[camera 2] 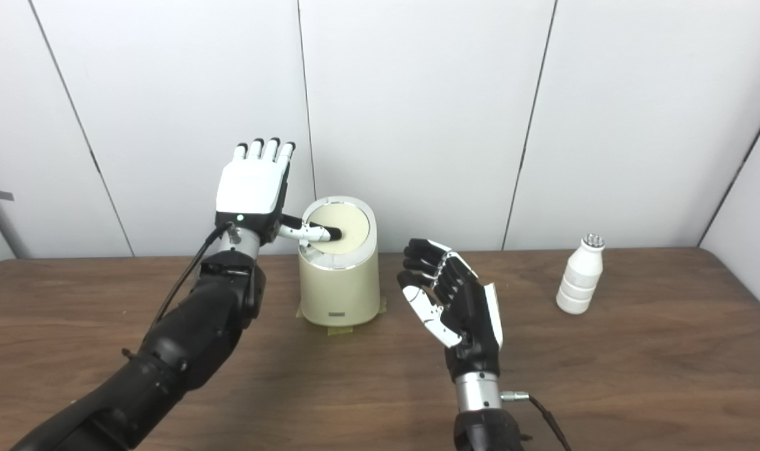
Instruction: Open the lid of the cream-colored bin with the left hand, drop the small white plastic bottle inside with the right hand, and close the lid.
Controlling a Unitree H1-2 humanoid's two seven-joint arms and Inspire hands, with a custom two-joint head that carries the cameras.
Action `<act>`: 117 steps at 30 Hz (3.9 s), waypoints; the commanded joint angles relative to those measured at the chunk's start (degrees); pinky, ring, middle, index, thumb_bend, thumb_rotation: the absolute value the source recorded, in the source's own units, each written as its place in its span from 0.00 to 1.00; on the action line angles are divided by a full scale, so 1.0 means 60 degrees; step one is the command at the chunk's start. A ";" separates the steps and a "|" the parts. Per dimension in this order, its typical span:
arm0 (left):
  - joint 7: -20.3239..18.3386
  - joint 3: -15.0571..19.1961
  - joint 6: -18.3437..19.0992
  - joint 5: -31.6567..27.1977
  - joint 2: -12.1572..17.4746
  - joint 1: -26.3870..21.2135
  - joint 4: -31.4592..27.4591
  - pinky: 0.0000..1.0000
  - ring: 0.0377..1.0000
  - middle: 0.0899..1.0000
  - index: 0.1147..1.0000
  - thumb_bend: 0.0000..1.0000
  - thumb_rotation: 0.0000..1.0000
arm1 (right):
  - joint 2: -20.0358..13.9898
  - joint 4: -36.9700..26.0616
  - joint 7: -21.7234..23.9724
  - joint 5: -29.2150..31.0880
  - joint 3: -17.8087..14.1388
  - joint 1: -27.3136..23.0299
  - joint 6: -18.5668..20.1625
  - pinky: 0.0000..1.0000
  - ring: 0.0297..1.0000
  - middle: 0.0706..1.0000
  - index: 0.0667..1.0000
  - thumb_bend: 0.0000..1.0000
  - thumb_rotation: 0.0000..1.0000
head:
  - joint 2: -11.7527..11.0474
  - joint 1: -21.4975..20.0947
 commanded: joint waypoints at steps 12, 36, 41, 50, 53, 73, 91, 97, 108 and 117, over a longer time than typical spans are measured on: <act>-0.0271 0.0208 0.0080 0.0334 0.0118 0.0017 -0.0232 1.00 1.00 1.00 1.00 0.87 0.87 | 0.0042 -0.0477 0.0030 -0.0087 0.0071 -0.0376 -0.0016 0.60 0.67 0.67 0.65 0.30 0.35 | -0.0003 0.0023; -0.0352 0.5491 -0.3759 -0.7710 -0.1921 0.2008 -0.3602 0.82 0.89 0.89 0.89 0.40 0.88 | -0.0074 -0.0387 0.0070 -0.0025 0.0035 -0.0367 -0.0131 0.61 0.68 0.67 0.65 0.29 0.33 | -0.0019 0.0073; -0.0816 0.5775 -0.4032 -0.9297 -0.2343 0.2897 -0.5106 0.80 0.86 0.85 0.83 0.23 0.72 | -0.0137 -0.0229 0.0032 0.0269 -0.0173 -0.0462 -0.0438 0.60 0.67 0.67 0.65 0.30 0.30 | -0.0004 0.0064; -0.1218 0.5789 -0.3933 -1.0152 -0.2381 0.4731 -0.7119 0.80 0.85 0.84 0.83 0.23 0.66 | -0.0679 0.0625 -0.0046 0.0553 -0.0673 -0.0884 -0.1345 0.63 0.68 0.68 0.67 0.36 0.41 | -0.0048 0.0232; -0.1158 0.5789 -0.4100 -1.0167 -0.2408 0.5268 -0.7428 0.78 0.83 0.83 0.81 0.23 0.61 | -0.0864 0.0768 -0.0089 0.0574 -0.0837 -0.1116 -0.1471 0.63 0.68 0.68 0.66 0.45 0.37 | -0.0060 0.0190; -0.1076 0.5722 -0.5617 -0.9541 -0.2078 0.6884 -0.7597 0.73 0.80 0.80 0.77 0.21 0.50 | -0.3403 0.0674 -0.0076 0.0372 -0.2132 -0.3260 -0.0703 0.71 0.73 0.72 0.71 0.82 0.49 | -0.0026 0.0039; -0.1106 0.5898 -0.6771 -0.9924 -0.2016 0.7375 -0.6926 0.76 0.82 0.83 0.80 0.22 0.59 | -0.4307 0.1265 -0.1154 -0.0741 -0.2756 -0.3224 -0.0031 0.66 0.72 0.71 0.69 0.83 0.44 | -0.0017 -0.0113; -0.1160 0.5860 -0.6814 -0.9872 -0.1957 0.7425 -0.6894 0.76 0.82 0.83 0.81 0.23 0.59 | -0.4390 0.1124 -0.1192 -0.0790 -0.2959 -0.2935 0.0545 0.64 0.71 0.73 0.73 0.87 0.47 | 0.0011 -0.0152; -0.1157 0.5831 -0.6705 -0.9737 -0.1933 0.7441 -0.6985 0.76 0.82 0.82 0.80 0.23 0.58 | -0.4728 0.1238 -0.0880 -0.0494 -0.2912 -0.2301 0.0716 0.68 0.81 0.90 0.88 0.88 0.42 | 0.0050 -0.0287; -0.1163 0.5806 -0.6752 -0.9740 -0.1959 0.7462 -0.6966 0.77 0.82 0.82 0.79 0.23 0.58 | -0.4657 0.1147 -0.0845 -0.0459 -0.2871 -0.1792 0.1085 0.88 0.95 0.97 0.93 0.81 0.40 | 0.0069 -0.0313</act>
